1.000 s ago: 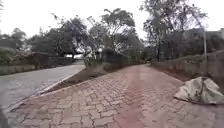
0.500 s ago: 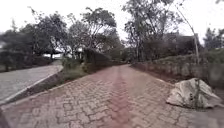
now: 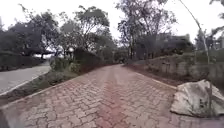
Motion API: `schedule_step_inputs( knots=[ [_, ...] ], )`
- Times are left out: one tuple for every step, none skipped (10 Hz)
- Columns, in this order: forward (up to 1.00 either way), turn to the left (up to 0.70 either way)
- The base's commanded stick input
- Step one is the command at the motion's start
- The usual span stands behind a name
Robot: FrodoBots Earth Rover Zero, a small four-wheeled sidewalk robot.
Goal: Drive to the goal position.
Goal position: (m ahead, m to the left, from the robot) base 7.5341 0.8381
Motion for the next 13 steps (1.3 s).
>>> schedule_step_inputs(
  knots=[
    [0.7,-0.06],
    [0.7,-0.06],
    [0.7,-0.06],
    [0.7,-0.06],
    [0.7,-0.1],
    [0.7,-0.13],
    [0.7,-0.15],
    [0.7,-0.31],
    [0.7,-0.29],
    [0.7,0.0],
    [0.7,0.0],
    [0.7,0.0],
    [0.7,0.0]
  ],
)
